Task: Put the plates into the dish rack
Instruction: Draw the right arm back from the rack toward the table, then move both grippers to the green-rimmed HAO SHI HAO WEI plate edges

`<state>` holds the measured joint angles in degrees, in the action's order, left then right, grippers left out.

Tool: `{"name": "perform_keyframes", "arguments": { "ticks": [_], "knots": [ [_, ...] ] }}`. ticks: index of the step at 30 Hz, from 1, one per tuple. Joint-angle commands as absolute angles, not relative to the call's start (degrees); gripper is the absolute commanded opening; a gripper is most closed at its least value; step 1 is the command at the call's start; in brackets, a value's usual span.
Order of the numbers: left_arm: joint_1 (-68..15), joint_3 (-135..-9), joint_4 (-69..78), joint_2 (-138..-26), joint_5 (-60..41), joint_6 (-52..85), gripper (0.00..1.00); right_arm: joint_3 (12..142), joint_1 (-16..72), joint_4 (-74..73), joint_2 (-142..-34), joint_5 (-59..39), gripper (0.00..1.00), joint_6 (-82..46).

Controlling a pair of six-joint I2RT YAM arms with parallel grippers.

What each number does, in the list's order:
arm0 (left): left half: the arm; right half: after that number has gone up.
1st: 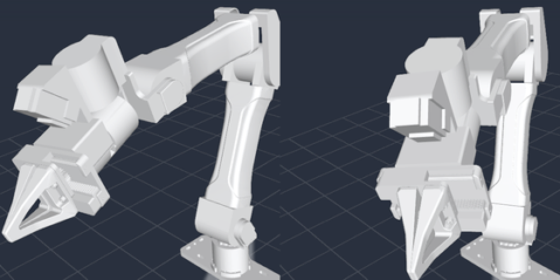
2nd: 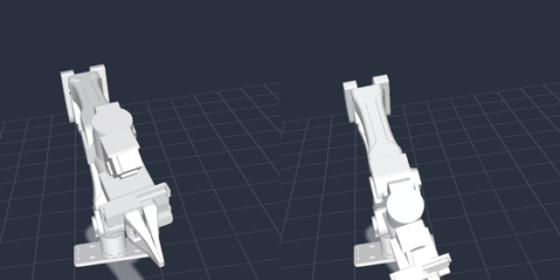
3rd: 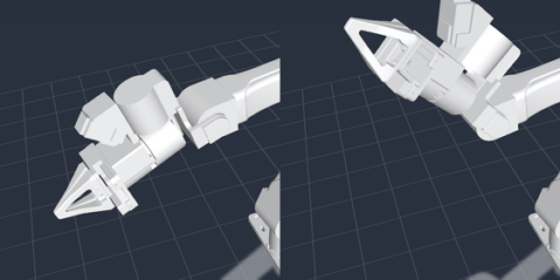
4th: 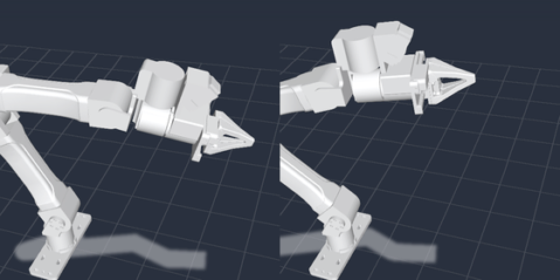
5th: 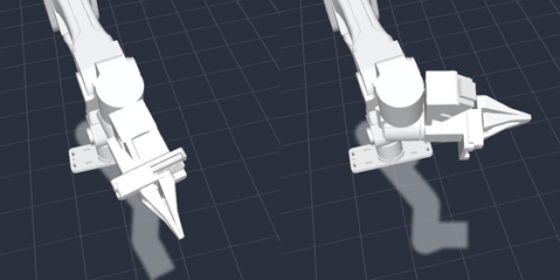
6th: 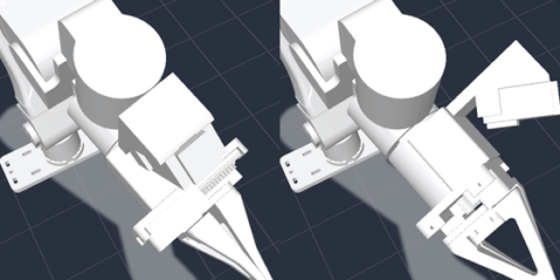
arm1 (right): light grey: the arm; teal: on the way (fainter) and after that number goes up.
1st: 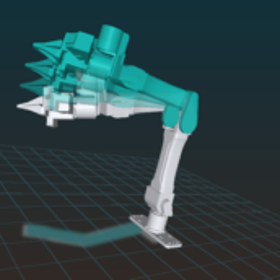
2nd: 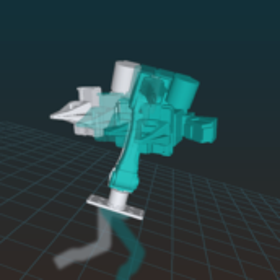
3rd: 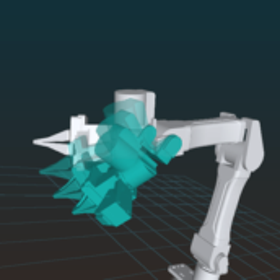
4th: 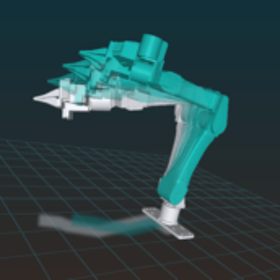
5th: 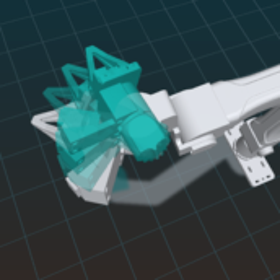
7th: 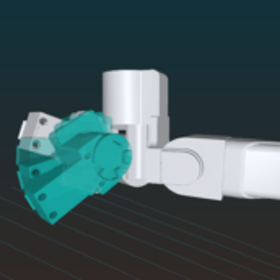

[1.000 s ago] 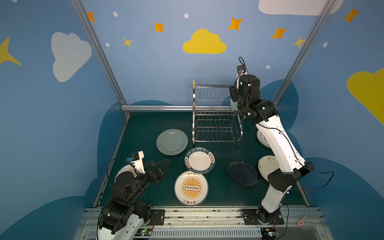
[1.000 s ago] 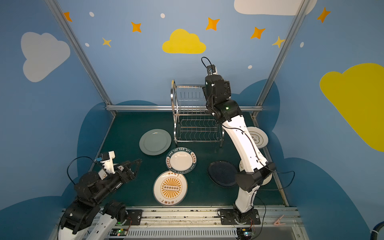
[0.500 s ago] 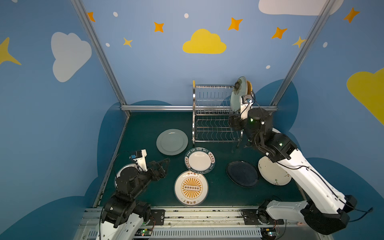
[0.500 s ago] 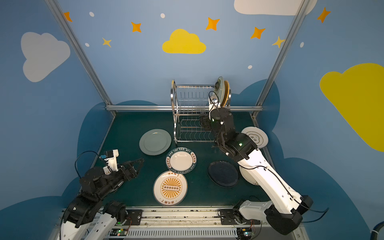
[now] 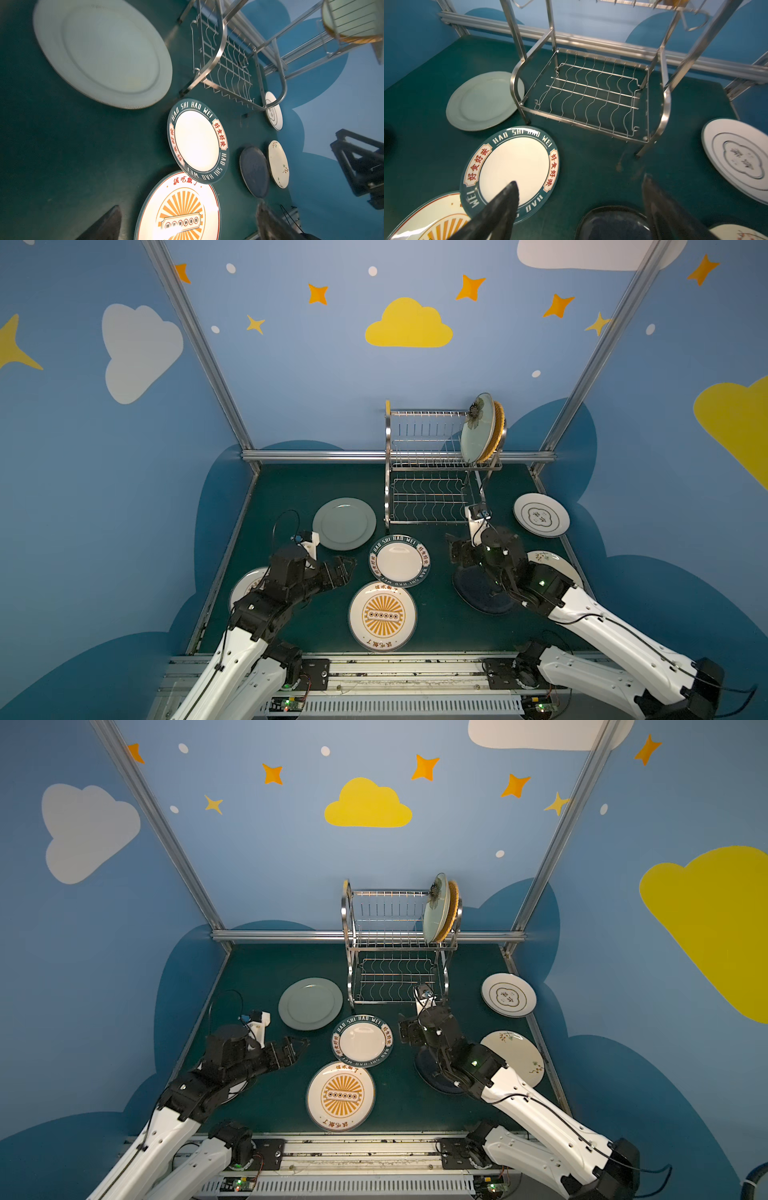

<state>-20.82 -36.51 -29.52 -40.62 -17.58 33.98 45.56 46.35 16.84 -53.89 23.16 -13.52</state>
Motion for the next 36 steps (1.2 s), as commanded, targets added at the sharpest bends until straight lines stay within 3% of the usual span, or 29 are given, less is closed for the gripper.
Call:
{"name": "perform_keyframes", "arguments": {
  "ticks": [1, 6, 8, 17, 28, 36],
  "knots": [
    [-21.7, -35.0, -21.8, -47.0, -22.3, 39.1, 0.96, 43.5, 46.8, 9.9, -53.2, 16.7, 0.90, -17.2],
    [-24.4, -37.2, -16.3, -59.8, -22.7, 40.1, 0.91, 36.6, 46.7, 0.5, -55.4, 21.5, 0.90, -16.1],
    [-24.7, -39.1, -15.2, -65.0, -23.5, 39.9, 0.89, 34.9, 46.7, -2.8, -56.1, 19.3, 0.91, -15.8],
    [-24.4, -48.6, -16.4, -82.8, -25.4, 36.3, 0.71, 36.7, 46.8, -1.5, -61.8, 17.4, 0.90, -18.1],
    [-23.0, -50.8, -16.8, -91.9, -23.9, 35.4, 0.59, 42.2, 46.8, 5.8, -65.4, 17.8, 0.90, -20.7],
    [-20.4, -46.7, -6.5, -93.9, -31.2, 37.5, 0.50, 42.4, 46.8, 4.4, -67.1, 14.6, 0.91, -20.1]
  ]
}}
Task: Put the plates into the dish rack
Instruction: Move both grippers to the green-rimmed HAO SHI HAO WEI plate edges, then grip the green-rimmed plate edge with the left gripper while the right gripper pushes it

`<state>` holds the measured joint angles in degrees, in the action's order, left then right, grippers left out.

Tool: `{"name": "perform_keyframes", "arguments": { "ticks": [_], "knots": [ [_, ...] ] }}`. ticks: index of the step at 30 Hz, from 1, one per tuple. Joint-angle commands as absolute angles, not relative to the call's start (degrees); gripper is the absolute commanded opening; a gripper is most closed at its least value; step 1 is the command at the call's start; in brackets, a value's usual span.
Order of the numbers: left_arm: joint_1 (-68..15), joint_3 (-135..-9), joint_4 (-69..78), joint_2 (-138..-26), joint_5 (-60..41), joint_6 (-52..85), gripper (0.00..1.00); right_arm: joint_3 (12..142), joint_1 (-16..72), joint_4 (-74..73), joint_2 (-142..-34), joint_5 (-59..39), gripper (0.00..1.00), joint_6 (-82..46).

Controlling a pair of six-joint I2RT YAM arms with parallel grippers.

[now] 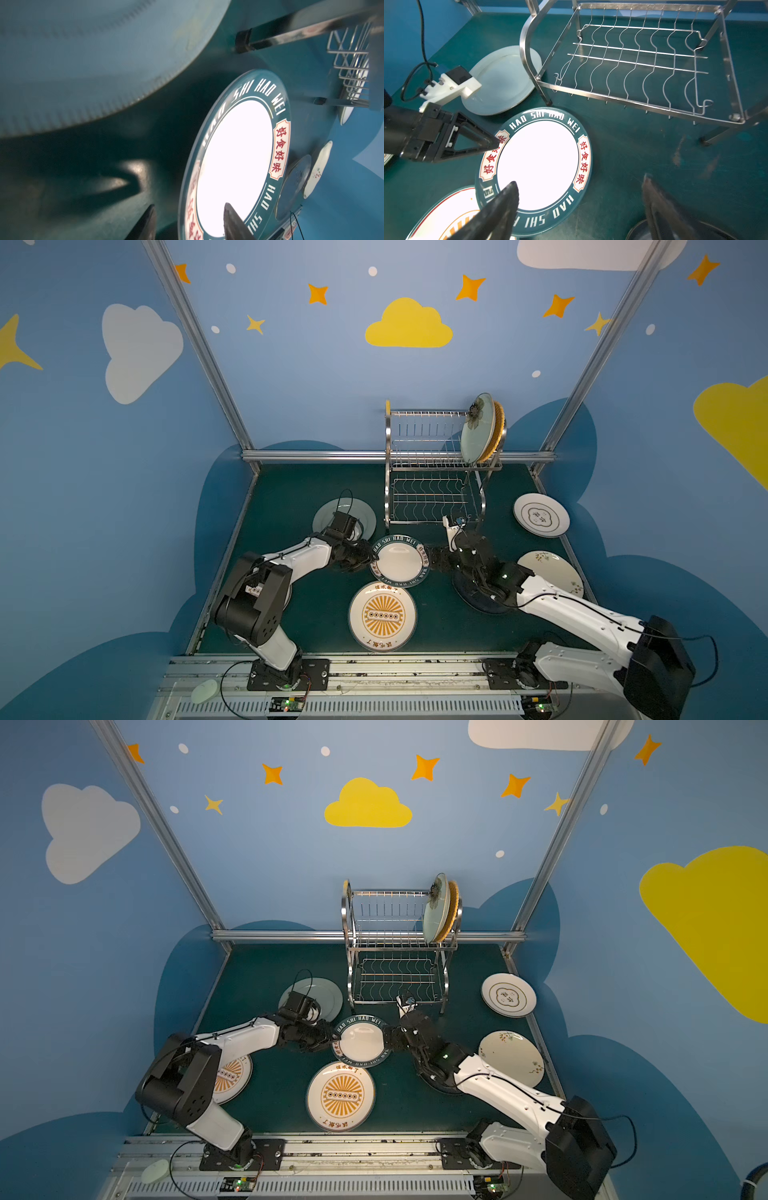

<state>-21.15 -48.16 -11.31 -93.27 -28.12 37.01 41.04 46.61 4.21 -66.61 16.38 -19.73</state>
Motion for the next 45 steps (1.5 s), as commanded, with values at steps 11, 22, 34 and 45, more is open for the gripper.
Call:
{"name": "perform_keyframes", "arguments": {
  "ticks": [11, 22, 34, 45],
  "knots": [
    [-18.3, -44.3, 1.0, -97.9, -37.1, 39.4, 0.44, 42.6, 46.8, 2.3, -67.7, 5.3, 0.91, -19.2],
    [-17.4, -43.2, 6.7, -101.3, -40.1, 41.7, 0.41, 43.2, 46.8, 1.8, -69.2, 2.4, 0.90, -18.5],
    [-17.5, -41.6, 13.1, -103.5, -42.9, 46.1, 0.28, 44.0, 46.8, 3.0, -70.4, 3.6, 0.91, -18.5],
    [-17.5, -43.1, 14.8, -102.6, -44.6, 51.6, 0.09, 44.8, 46.8, 4.7, -70.7, 6.6, 0.90, -18.2]
  ]
}}
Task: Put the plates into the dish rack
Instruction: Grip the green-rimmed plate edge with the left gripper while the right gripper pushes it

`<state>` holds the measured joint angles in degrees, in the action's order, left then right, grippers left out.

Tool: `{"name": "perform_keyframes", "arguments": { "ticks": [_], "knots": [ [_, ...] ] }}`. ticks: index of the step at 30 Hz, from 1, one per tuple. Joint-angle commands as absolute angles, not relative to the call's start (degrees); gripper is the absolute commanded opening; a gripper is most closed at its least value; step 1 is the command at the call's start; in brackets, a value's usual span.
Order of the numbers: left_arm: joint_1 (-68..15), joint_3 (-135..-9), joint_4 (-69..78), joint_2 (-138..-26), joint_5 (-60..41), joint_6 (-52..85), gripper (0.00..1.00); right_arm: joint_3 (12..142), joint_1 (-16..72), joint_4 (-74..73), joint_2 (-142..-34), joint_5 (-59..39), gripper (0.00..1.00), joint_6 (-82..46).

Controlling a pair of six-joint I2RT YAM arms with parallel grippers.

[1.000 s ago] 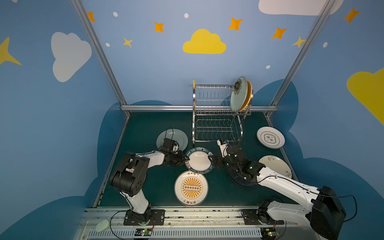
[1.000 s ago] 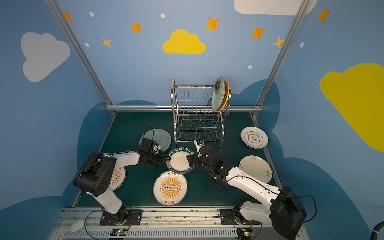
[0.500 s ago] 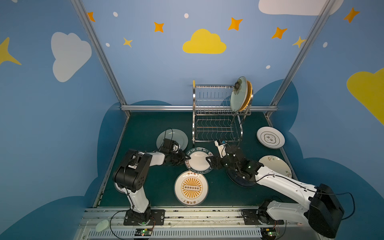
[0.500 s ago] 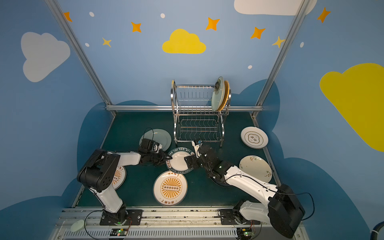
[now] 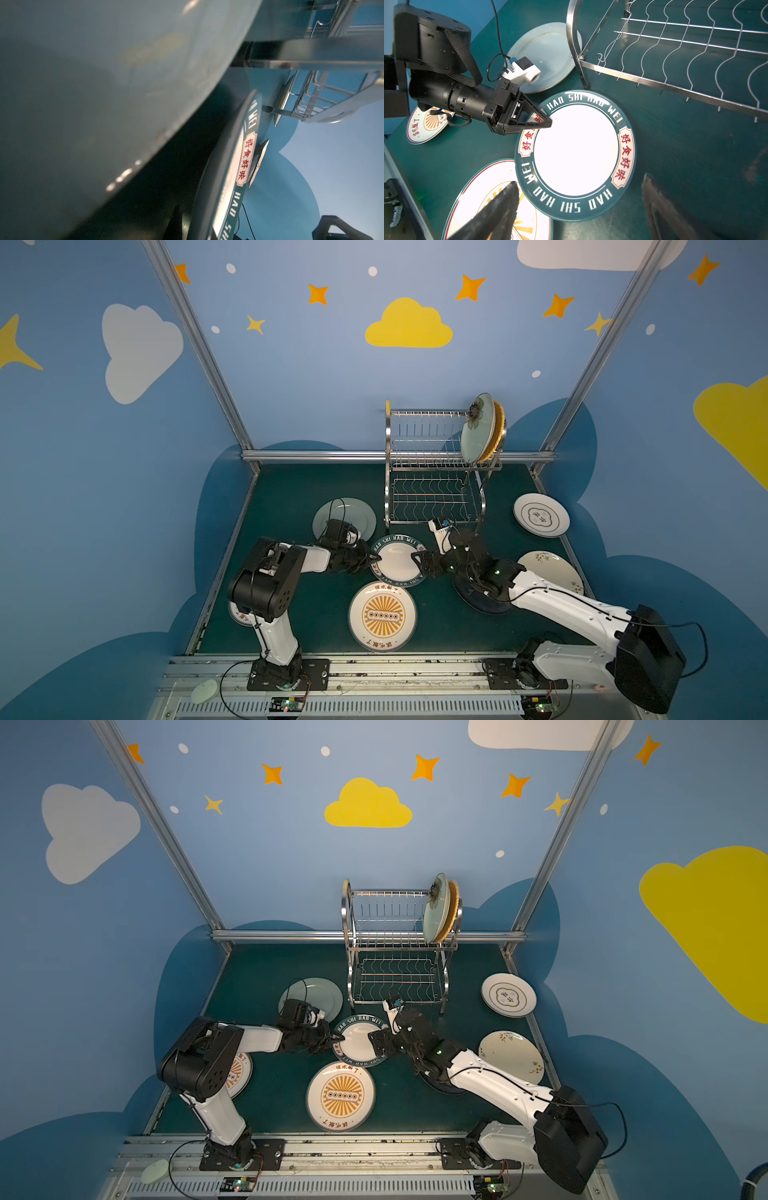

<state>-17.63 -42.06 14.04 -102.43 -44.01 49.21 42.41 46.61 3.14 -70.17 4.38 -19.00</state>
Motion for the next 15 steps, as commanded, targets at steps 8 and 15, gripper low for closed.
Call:
{"name": "perform_keyframes", "arguments": {
  "ticks": [8, 15],
  "knots": [
    [-17.5, -44.1, 14.1, -100.3, -45.5, 54.8, 0.04, 46.0, 46.8, 7.0, -70.7, 8.5, 0.90, -18.5],
    [-18.1, -43.8, 8.5, -94.1, -44.9, 53.8, 0.04, 45.6, 46.8, 8.2, -68.9, 14.4, 0.90, -18.6]
  ]
}}
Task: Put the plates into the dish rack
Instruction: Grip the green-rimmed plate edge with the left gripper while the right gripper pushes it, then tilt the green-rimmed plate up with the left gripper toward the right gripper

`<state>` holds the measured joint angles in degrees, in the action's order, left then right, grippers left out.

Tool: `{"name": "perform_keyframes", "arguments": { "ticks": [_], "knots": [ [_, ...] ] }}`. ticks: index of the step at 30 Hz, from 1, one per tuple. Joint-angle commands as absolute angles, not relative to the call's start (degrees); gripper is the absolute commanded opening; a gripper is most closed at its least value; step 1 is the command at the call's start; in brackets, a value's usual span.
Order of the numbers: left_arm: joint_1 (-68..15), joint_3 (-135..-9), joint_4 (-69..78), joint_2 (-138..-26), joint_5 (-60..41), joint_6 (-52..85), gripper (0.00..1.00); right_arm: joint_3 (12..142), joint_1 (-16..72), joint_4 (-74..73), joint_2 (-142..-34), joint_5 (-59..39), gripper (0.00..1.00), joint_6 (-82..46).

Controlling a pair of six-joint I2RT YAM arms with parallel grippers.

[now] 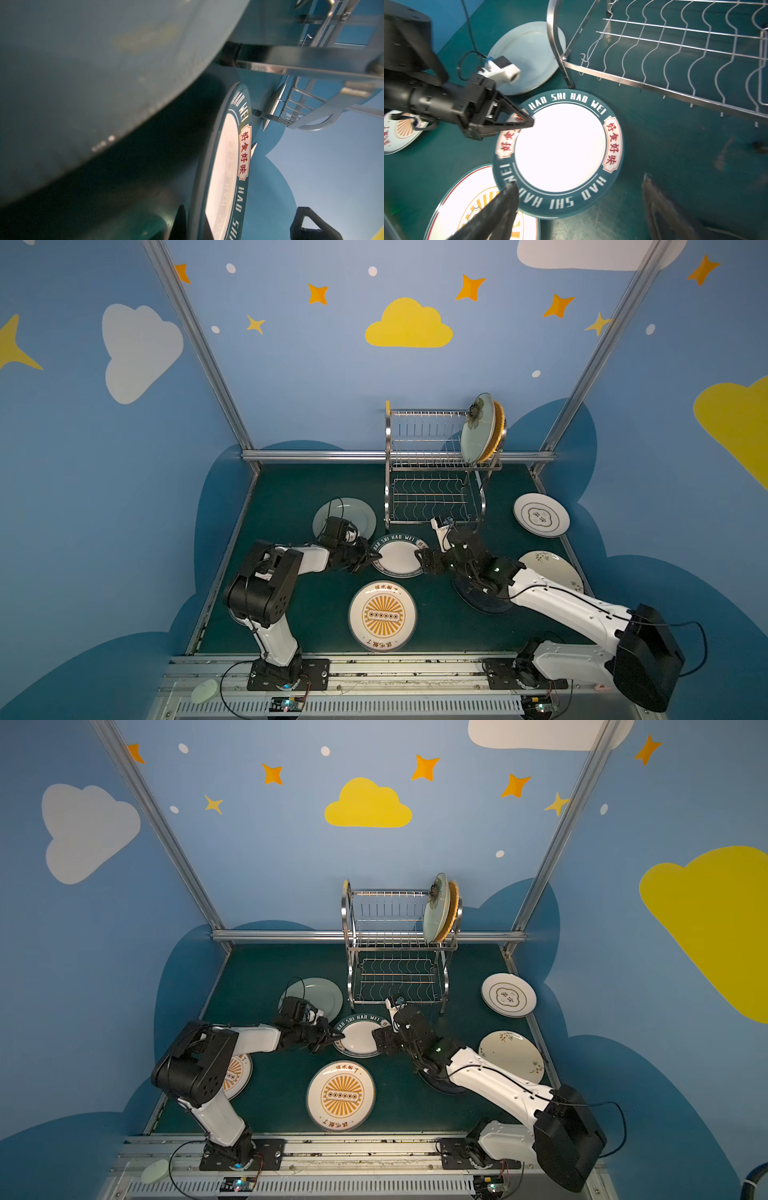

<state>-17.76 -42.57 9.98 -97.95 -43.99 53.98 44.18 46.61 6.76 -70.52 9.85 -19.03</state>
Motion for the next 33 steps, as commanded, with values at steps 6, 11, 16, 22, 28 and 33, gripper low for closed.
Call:
{"name": "perform_keyframes", "arguments": {
  "ticks": [6, 11, 16, 22, 28, 33],
  "knots": [
    [-19.8, -43.1, 4.8, -87.6, -44.8, 52.9, 0.04, 45.6, 46.1, 10.9, -66.3, 21.9, 0.91, -19.3],
    [-21.2, -44.2, -3.7, -81.1, -43.6, 49.6, 0.04, 44.1, 45.0, 10.0, -63.7, 26.7, 0.91, -20.0],
    [-21.8, -47.3, -11.3, -75.4, -43.7, 46.8, 0.04, 43.6, 40.5, 13.1, -60.1, 25.8, 0.91, -22.4],
    [-21.8, -51.4, -9.5, -70.5, -42.3, 48.8, 0.04, 42.5, 34.7, 14.5, -54.6, 19.9, 0.91, -25.0],
    [-21.9, -52.6, 2.6, -72.4, -41.0, 54.8, 0.04, 46.7, 30.1, 21.1, -48.6, 14.4, 0.94, -27.4],
    [-22.7, -53.5, 9.3, -76.0, -39.8, 56.7, 0.04, 50.6, 28.1, 25.6, -44.4, 6.5, 0.94, -28.6]
  ]
}}
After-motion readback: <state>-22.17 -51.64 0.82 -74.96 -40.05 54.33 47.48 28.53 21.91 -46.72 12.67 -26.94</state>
